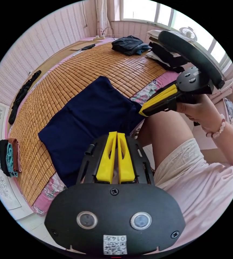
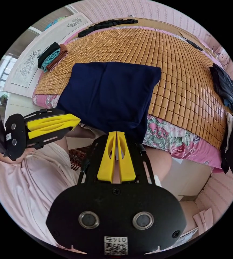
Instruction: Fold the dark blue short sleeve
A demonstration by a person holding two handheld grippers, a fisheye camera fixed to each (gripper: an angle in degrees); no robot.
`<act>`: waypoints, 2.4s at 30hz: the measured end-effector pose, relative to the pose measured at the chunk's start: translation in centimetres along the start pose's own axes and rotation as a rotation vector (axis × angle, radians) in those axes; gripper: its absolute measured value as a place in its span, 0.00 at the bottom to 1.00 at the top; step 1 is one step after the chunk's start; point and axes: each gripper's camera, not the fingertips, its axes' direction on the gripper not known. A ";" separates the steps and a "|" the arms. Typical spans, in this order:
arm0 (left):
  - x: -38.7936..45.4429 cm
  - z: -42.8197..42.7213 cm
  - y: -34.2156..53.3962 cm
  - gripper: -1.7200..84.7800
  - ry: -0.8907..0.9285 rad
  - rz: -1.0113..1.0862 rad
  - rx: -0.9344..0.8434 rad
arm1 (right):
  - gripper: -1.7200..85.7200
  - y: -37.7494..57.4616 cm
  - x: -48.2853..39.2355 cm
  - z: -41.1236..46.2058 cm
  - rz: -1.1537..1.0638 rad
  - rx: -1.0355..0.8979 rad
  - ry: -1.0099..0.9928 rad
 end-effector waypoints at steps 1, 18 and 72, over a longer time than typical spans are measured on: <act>-0.3 0.2 0.2 0.01 0.013 0.018 0.024 | 0.01 0.1 0.5 0.2 0.000 -0.009 0.004; -4.1 4.8 3.2 0.18 0.148 0.061 0.194 | 0.15 -1.8 8.1 2.1 0.081 -0.123 0.067; -5.9 6.9 8.3 0.01 0.367 0.316 0.380 | 0.04 -3.1 29.0 -13.4 0.401 0.490 -0.575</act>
